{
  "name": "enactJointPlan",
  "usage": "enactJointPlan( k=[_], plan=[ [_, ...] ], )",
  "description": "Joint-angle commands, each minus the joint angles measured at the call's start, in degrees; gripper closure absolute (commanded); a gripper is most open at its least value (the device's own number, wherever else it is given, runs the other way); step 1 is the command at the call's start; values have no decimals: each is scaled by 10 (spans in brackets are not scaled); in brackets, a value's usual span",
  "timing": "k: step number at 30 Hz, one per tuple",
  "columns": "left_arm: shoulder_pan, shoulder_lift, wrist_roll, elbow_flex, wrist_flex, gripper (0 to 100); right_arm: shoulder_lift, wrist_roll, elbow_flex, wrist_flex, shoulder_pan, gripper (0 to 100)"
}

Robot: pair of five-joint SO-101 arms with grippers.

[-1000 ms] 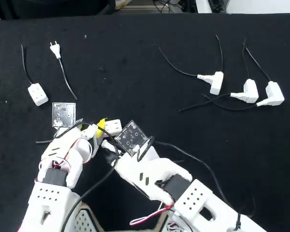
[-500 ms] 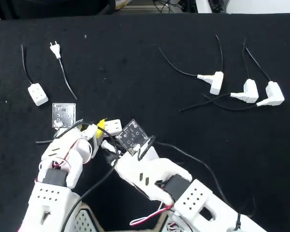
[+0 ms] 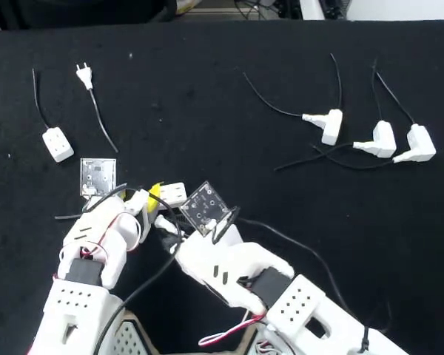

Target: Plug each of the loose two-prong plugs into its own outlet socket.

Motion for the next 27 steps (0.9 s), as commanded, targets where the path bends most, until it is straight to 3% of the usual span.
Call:
enactJointPlan(
  k=[1, 27],
  plan=[
    [12, 9, -7, 20, 2, 766, -35, -13, -15, -28, 40, 988],
    [12, 9, -7, 22, 2, 766, -35, -14, -15, -31, 74, 988]
  ],
)
